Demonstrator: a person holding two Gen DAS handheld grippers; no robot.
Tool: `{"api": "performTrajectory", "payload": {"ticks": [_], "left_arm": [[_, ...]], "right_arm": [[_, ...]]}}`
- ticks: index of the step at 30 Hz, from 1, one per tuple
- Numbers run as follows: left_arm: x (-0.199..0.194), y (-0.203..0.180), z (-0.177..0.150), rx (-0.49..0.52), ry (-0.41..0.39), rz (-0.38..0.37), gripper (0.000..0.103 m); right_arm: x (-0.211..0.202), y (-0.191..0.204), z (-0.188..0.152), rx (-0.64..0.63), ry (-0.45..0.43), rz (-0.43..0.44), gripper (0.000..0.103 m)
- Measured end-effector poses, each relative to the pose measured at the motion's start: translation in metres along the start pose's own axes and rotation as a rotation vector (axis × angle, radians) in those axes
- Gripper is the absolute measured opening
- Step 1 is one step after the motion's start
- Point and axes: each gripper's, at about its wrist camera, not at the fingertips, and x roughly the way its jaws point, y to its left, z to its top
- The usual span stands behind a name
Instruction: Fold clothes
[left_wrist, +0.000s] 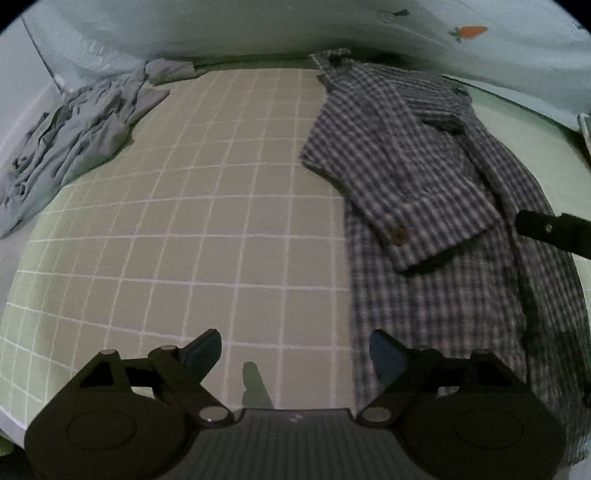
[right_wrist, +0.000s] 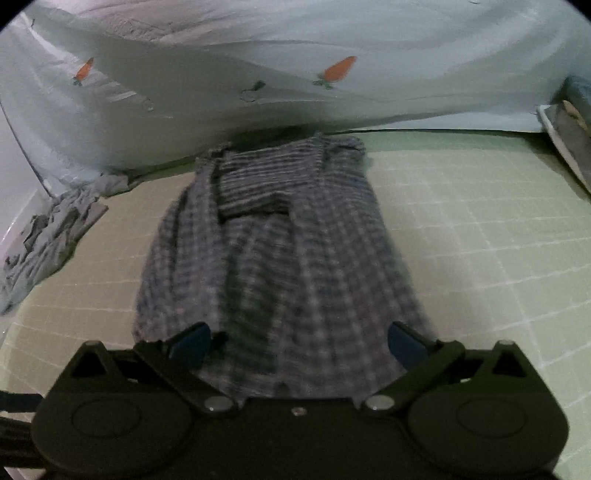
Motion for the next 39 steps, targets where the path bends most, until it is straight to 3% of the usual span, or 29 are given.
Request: {"api": "performTrajectory", "payload": {"ticks": [5, 10, 13, 15, 18, 20, 31, 39], "left_arm": [[0.015, 0.023, 0.014, -0.013, 0.008, -0.017, 0.088], [0.027, 0.042, 0.026, -0.017, 0.013, -0.034, 0.088], [0.033, 0.052, 0.033, -0.010, 0.008, -0.037, 0.088], [0.035, 0.057, 0.038, -0.004, 0.004, -0.037, 0.088], [0.036, 0.063, 0.047, -0.004, -0.002, -0.043, 0.088], [0.033, 0.062, 0.052, -0.005, -0.018, -0.047, 0.088], [0.003, 0.037, 0.040, 0.052, -0.099, -0.054, 0.088], [-0.025, -0.006, 0.007, 0.033, -0.080, -0.076, 0.088]], "right_arm": [[0.017, 0.032, 0.007, -0.045, 0.044, 0.014, 0.100], [0.037, 0.051, 0.005, -0.051, 0.080, -0.018, 0.084], [0.045, 0.055, 0.003, -0.045, 0.086, -0.021, 0.069], [0.047, 0.056, 0.001, -0.034, 0.089, -0.011, 0.046], [0.048, 0.058, 0.001, -0.036, 0.087, 0.002, 0.021], [0.044, 0.059, 0.003, -0.039, 0.079, 0.008, 0.011], [-0.005, 0.029, -0.006, 0.076, -0.035, 0.057, 0.004], [-0.056, -0.016, -0.026, 0.128, -0.051, 0.075, 0.003]]}}
